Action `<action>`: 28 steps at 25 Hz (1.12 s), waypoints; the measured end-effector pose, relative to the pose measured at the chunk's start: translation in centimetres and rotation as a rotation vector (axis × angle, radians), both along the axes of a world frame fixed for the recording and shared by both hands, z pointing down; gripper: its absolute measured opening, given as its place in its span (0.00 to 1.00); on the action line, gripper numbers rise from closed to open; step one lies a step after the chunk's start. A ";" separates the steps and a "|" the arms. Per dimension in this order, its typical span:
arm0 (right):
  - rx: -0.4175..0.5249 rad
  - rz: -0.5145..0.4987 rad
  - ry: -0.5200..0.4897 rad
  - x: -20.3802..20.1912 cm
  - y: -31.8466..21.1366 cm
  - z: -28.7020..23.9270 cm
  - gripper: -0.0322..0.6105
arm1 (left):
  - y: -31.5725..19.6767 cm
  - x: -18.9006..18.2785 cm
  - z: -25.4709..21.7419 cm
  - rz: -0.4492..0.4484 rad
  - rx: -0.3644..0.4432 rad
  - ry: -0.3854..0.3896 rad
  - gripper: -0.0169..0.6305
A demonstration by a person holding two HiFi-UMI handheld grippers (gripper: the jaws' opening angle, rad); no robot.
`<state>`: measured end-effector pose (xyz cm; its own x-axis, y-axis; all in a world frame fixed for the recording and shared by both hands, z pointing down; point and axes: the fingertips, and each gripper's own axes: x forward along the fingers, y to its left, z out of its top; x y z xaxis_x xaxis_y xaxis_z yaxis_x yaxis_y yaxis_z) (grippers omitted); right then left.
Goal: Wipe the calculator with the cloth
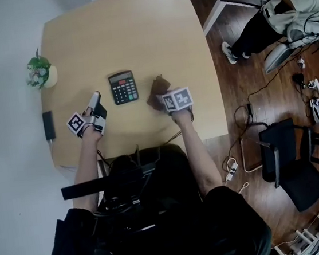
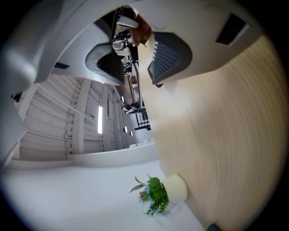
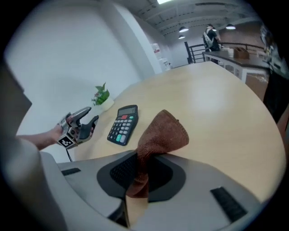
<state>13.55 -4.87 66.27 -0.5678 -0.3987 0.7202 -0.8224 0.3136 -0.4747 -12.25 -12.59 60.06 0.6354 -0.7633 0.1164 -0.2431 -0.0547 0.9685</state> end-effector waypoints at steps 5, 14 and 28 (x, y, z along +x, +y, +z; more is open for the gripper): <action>0.072 -0.062 0.026 0.3 0.1 -0.2 0.13 | 3.5 -0.6 -1.2 -0.071 0.037 0.051 0.27; -0.069 -0.183 0.005 -6.4 -3.6 3.0 0.13 | 10.0 1.0 1.5 -0.091 -0.017 0.122 0.20; -0.042 -0.104 0.064 -8.9 0.0 2.8 0.13 | 11.7 -2.5 1.4 -0.002 -0.012 0.173 0.18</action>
<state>4.67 -4.85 69.09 -0.5567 -0.3092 0.7710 -0.8156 0.3798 -0.4366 -14.71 -0.90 61.44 0.6452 -0.7639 0.0144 -0.0727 -0.0426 0.9964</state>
